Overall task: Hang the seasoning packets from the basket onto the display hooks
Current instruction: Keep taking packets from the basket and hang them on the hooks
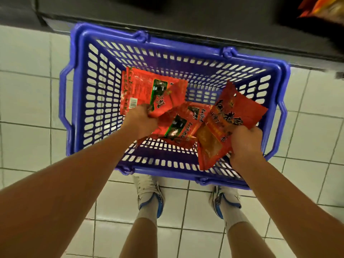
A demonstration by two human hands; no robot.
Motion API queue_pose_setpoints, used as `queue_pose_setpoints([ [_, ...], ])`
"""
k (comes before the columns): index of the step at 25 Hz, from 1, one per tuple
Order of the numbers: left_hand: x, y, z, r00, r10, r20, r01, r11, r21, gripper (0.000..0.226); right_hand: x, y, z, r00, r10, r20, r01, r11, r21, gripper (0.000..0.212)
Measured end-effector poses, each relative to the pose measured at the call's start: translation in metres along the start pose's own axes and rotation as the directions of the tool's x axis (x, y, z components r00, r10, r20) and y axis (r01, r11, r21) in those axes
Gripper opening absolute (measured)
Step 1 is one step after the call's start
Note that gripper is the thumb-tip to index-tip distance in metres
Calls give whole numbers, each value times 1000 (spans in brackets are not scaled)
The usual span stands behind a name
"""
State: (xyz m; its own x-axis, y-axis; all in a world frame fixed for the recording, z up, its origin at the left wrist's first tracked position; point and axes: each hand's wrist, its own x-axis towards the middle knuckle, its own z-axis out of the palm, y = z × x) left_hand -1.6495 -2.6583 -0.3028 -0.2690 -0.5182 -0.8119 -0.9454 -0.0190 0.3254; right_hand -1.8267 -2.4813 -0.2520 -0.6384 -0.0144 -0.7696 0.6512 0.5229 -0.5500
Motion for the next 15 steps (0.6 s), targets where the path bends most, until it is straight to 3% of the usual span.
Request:
queue_pose_setpoints([
  [3,-49,18,-37,986,-6,165,93,846,-526,27,-37,-38,-9,997,-29,75,21,994,109,32],
  [6,-111,52,-79,957,135,257,115,638,-762,35,-84,-86,-26,987,-97,127,73,981,180,15],
  [7,-133,65,-94,945,180,271,124,571,-811,36,-103,-104,-34,978,-139,153,111,978,176,5],
  [10,-203,108,-133,937,264,229,85,465,-881,32,-161,-160,-64,926,-323,196,308,946,102,10],
  [15,-330,173,-202,955,277,-107,-234,477,-847,30,-262,-285,-137,744,-626,232,633,772,54,19],
])
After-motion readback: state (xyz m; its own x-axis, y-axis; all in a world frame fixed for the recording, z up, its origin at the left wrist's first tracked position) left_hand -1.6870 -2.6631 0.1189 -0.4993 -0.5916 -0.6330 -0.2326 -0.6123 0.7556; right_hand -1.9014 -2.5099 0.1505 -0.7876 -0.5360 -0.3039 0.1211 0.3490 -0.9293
